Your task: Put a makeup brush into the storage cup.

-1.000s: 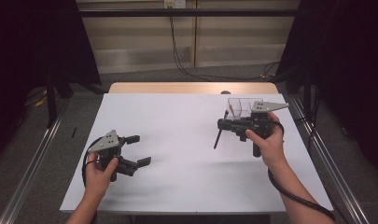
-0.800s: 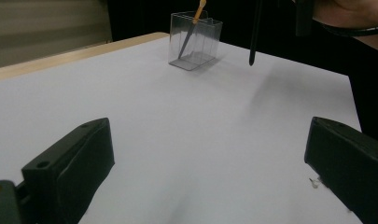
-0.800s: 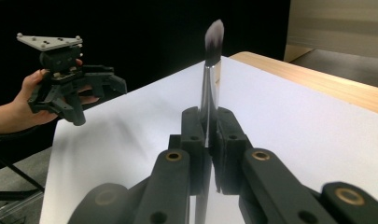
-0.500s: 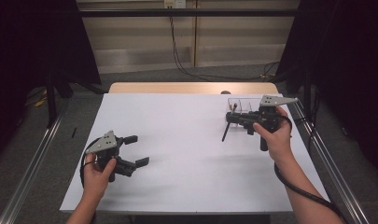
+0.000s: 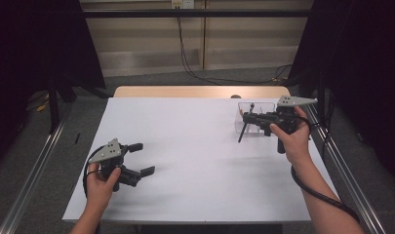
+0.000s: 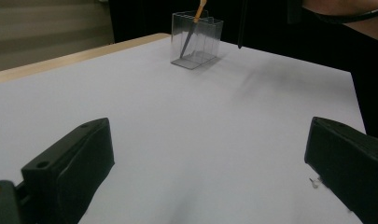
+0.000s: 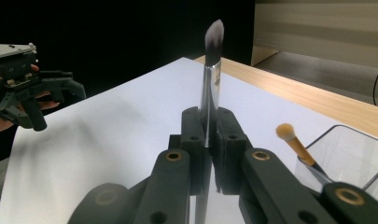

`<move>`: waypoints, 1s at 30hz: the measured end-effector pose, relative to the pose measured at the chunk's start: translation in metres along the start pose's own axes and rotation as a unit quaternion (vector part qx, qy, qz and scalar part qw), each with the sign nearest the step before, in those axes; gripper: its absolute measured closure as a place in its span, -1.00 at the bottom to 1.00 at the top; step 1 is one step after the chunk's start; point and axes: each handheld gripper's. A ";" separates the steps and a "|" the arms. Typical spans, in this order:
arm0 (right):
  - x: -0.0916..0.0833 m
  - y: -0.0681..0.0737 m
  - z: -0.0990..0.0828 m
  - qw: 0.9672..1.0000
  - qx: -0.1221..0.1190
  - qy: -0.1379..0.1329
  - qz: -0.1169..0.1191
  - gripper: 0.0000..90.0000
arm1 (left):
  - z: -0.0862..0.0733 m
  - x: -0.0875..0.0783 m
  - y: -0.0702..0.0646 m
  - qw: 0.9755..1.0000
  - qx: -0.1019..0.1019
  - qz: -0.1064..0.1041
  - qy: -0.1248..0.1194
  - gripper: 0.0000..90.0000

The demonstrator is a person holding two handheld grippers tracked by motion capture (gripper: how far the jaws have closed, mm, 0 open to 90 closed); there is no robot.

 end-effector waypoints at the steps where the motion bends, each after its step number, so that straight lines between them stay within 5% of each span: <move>1: 0.000 -0.001 0.000 1.000 -0.001 0.000 -0.001 0.86 | 0.000 0.000 0.000 1.000 0.000 0.000 -0.001 -0.97; 30: -0.013 -0.024 0.032 0.998 -0.016 -0.002 -0.062 0.86 | -0.003 -0.004 0.001 1.000 0.001 -0.001 -0.004 -0.97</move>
Point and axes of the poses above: each handheld gripper's, and its own axes: x roughly forward along the jaws, z roughly out of its top, y roughly to its left, and after that the axes turned 13 degrees about z, right-handed
